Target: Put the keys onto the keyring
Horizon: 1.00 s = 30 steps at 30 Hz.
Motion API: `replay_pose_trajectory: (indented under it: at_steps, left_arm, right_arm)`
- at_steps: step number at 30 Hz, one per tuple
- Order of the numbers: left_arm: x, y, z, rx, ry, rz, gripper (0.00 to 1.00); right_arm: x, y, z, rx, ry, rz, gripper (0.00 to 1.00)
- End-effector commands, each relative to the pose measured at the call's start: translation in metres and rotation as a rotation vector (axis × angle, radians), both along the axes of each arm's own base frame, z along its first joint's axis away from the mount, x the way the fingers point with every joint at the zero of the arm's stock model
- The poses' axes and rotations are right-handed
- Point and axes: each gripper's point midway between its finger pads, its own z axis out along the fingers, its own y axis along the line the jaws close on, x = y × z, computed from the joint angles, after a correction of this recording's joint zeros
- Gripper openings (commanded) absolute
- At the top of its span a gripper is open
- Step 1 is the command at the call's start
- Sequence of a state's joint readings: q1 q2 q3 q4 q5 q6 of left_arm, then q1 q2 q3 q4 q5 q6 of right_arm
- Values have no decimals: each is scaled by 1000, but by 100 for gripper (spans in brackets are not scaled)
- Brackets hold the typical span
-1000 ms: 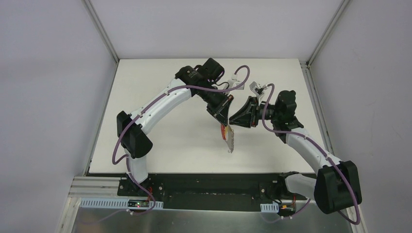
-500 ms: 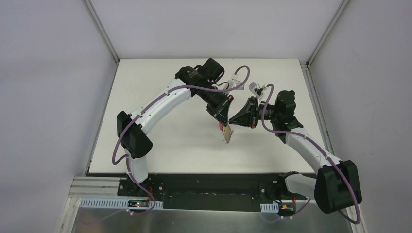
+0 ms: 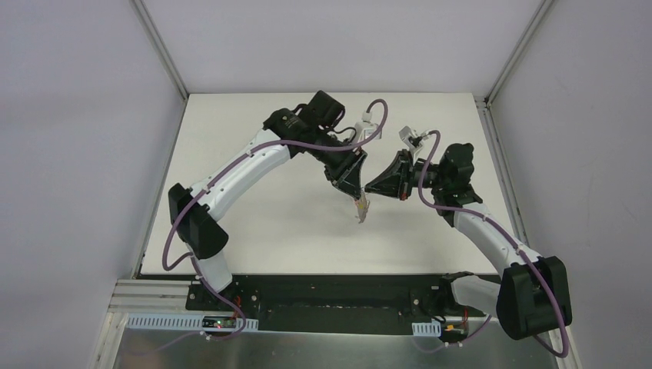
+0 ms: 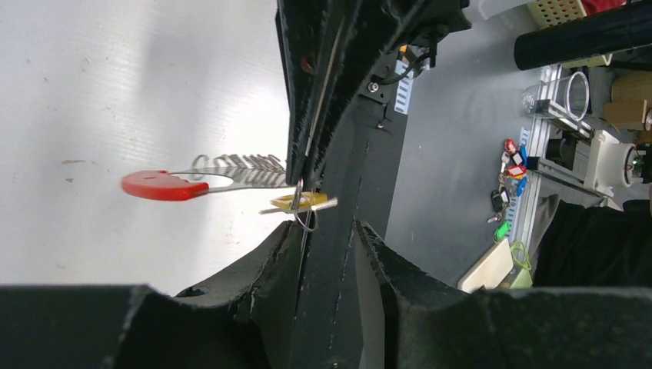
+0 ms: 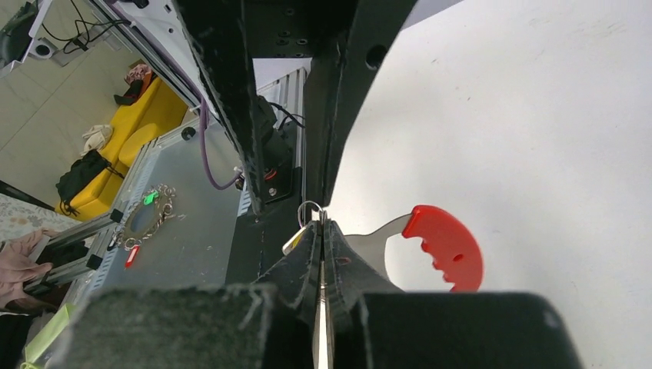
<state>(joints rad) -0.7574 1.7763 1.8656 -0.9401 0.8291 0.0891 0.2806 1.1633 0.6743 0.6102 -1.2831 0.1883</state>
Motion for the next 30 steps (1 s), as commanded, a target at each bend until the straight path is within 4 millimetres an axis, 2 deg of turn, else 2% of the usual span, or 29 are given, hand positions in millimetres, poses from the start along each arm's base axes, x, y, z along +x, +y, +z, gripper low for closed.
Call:
replay_pose_trajectory:
  at_steps: [1, 14, 22, 27, 30]
  left_arm:
    - [-2, 1, 42, -184, -52, -13, 34]
    - [5, 1, 32, -223, -26, 3, 39]
    - [8, 0, 30, -234, -34, 4, 39]
    - [10, -5, 27, -238, -3, 13, 35]
    - [10, -9, 27, -251, 29, 11, 30]
  right_arm:
    - [-4, -4, 35, 70, -122, 1, 0]
    - [-1, -11, 45, 112, -138, -57, 0]
    - [1, -12, 43, 114, -134, -66, 0]
    - [2, -13, 42, 112, -132, -70, 0]
    - [3, -13, 41, 111, -131, -70, 0]
